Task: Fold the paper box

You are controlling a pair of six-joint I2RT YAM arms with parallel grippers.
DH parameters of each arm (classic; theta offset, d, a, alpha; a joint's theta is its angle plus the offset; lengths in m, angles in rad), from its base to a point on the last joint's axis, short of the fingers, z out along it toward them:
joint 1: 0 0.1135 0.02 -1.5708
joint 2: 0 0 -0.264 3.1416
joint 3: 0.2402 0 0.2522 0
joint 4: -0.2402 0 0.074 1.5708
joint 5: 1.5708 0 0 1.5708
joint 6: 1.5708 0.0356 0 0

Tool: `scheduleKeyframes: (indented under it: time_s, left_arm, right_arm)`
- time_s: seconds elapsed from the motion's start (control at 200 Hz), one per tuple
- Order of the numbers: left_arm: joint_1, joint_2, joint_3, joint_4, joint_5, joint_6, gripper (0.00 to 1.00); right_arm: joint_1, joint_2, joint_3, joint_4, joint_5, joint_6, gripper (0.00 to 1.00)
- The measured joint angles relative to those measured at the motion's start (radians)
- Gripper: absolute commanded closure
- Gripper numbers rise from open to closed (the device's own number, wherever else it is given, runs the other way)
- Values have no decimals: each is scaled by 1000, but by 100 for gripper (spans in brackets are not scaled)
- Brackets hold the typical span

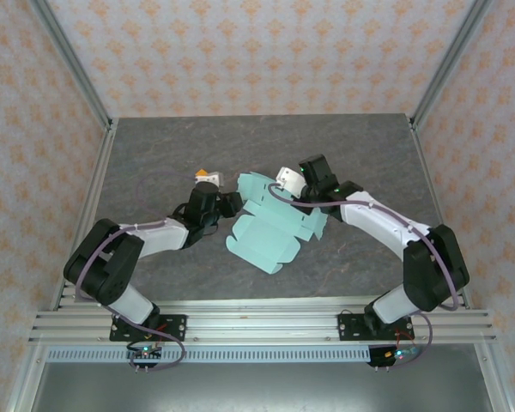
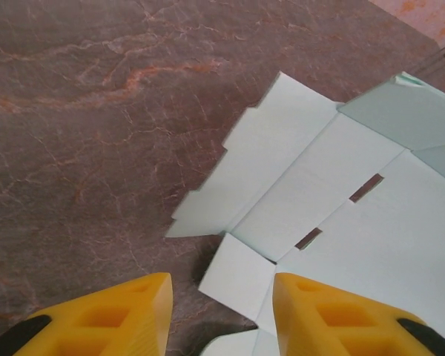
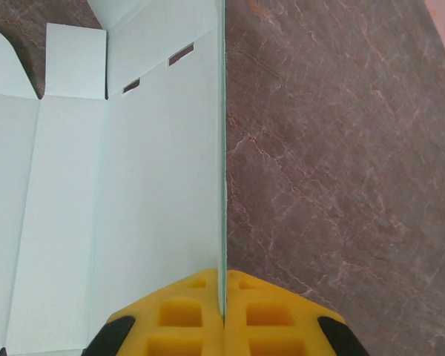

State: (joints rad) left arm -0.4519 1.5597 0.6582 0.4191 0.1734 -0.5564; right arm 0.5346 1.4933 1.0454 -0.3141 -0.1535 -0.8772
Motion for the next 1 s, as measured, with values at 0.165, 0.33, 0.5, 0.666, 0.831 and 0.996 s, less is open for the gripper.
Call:
scheduleKeyframes:
  time_s: [0.165,0.33,0.5,0.666,0.831,0.996]
  left_arm:
    - [21,-13,34,-43,37,103,52]
    - [23,-13,163,-102,165,213,48]
    - [50,2,298,-163,299,282,46]
    - [94,66,366,-216,400,323,44]
    - [114,125,399,-296,489,377,43]
    - [114,150,434,-357,529,425,43]
  right_arm:
    - [-21,-14,9,-10,-19,-35,100]
    - [-41,-17,38,-34,-50,-49,100]
    - [-43,-18,52,-58,-66,-52,100]
    - [-43,-19,63,-81,-80,-53,100]
    - [-46,-19,83,-96,-99,-52,100]
    - [-48,-19,107,-123,-109,-52,100]
